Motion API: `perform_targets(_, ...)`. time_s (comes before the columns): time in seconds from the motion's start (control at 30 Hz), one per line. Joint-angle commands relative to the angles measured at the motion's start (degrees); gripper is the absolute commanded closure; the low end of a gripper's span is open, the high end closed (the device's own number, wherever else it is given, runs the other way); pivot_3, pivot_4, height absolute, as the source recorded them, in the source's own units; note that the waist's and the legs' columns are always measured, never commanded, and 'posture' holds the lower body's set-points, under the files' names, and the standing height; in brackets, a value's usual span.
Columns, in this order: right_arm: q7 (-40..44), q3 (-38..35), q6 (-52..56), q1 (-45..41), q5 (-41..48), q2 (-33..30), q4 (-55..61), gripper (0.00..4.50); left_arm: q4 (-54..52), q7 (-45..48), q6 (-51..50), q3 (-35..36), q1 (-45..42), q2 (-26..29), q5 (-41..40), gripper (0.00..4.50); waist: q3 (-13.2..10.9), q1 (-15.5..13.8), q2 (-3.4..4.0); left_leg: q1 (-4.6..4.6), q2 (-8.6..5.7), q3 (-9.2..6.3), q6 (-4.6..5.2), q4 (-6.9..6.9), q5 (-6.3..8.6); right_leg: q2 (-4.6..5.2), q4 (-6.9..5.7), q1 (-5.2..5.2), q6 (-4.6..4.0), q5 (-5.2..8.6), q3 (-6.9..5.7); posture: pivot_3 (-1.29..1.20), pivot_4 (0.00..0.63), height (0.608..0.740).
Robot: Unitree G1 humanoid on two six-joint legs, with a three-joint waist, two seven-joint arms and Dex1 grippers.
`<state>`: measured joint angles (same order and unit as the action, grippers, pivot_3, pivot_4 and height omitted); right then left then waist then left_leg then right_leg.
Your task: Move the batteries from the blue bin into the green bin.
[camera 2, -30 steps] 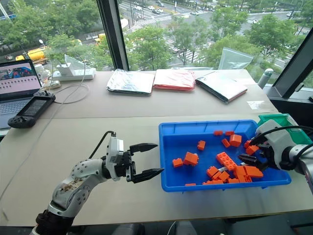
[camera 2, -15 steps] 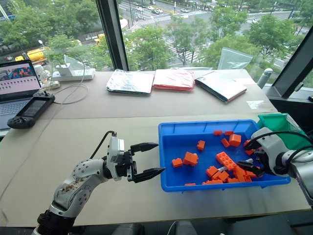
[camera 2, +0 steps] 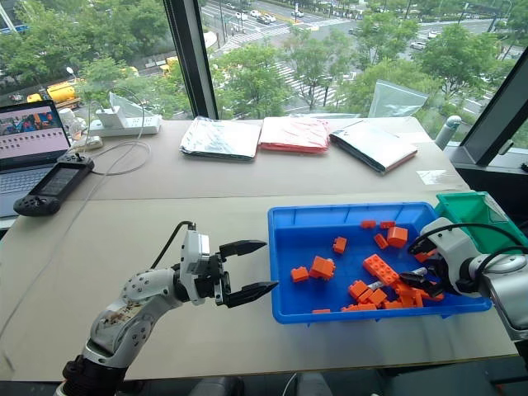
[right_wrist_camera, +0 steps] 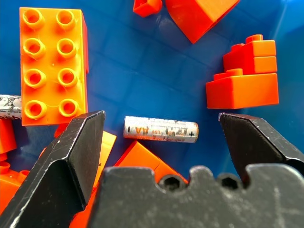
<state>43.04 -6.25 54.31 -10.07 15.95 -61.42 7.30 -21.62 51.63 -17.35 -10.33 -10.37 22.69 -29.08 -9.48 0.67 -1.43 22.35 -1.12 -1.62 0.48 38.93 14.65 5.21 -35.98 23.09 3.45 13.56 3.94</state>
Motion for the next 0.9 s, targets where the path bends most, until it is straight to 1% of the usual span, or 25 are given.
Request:
perform_targets(0.03,0.0,0.3,-0.4,0.1,-0.8,0.1,-0.4,1.15,-2.0,-0.4,1.2,0.1,0.4,0.0,0.3,0.00,0.0,0.0,0.00,0.00,0.00,0.00,0.00,0.00,0.00,0.00,0.00,0.00,0.00,0.00,0.00,0.00,0.150,0.740)
perform_targets(0.1,0.0,0.4,-0.5,0.0,-0.8,0.1,-0.5,1.76,-1.9,-0.5,1.2,0.1,0.3,0.0,0.3,0.00,0.0,0.0,0.00,0.01,0.00,-0.01,0.00,0.00,0.00,0.01,0.00,0.01,0.00,0.00,0.00,0.00,0.150,0.740)
perform_targets(0.13,0.0,0.4,-0.7,0.0,-0.7,0.2,-0.5,2.17,-2.0,-0.6,1.1,0.1,0.3,0.0,0.3,0.00,0.0,0.0,0.00,0.01,0.00,-0.01,0.00,0.00,0.00,0.02,0.00,0.01,0.00,0.00,0.00,0.00,0.150,0.740)
perform_targets(0.17,0.1,0.3,-0.8,0.0,-0.7,0.2,-0.5,2.46,-2.0,-0.6,1.1,0.0,0.2,0.0,0.3,0.00,0.0,0.0,0.00,0.01,0.00,-0.01,0.00,0.00,0.00,0.02,0.00,0.02,0.00,0.00,0.00,0.00,0.150,0.740)
perform_targets(0.27,-0.1,0.2,-1.1,0.0,-0.7,0.4,-0.4,3.54,-1.9,-0.7,1.0,-0.1,0.0,-0.1,0.2,0.00,0.0,0.0,0.00,0.01,0.00,-0.02,0.00,0.00,0.00,0.00,-0.01,0.02,0.00,0.00,0.00,0.00,0.150,0.740)
perform_targets(0.73,-0.6,-0.1,-2.3,0.3,-0.7,0.9,-0.4,3.54,-1.7,-1.0,0.8,-0.2,-0.4,-0.1,0.2,0.00,0.0,0.0,0.00,0.01,0.00,-0.01,0.00,0.00,0.00,0.00,-0.01,0.02,0.00,0.00,0.00,0.00,0.150,0.740)
perform_targets(0.8,-0.6,-0.1,-2.4,0.4,-0.6,1.0,-0.3,4.04,-1.6,-0.9,0.8,-0.1,-0.4,-0.1,0.2,0.00,0.0,0.0,0.00,0.01,0.00,-0.01,0.00,0.00,0.00,0.00,-0.01,0.02,0.00,0.00,0.00,0.00,0.150,0.740)
perform_targets(0.83,-0.6,-0.1,-2.7,0.7,-0.8,1.0,-0.1,4.20,-1.6,-0.9,0.8,-0.1,-0.4,-0.1,0.2,0.00,0.0,0.0,0.00,0.01,0.00,-0.02,0.00,0.00,0.00,0.00,-0.01,0.02,0.00,0.00,0.00,0.00,0.150,0.740)
perform_targets(0.9,-0.4,-0.2,-3.7,1.2,-1.0,0.9,0.2,4.24,-1.5,-0.9,0.9,-0.2,-0.4,-0.1,0.2,0.00,0.0,0.0,0.00,0.00,0.00,-0.02,0.00,0.00,0.00,-0.01,-0.01,0.01,0.00,0.00,0.00,0.00,0.150,0.740)
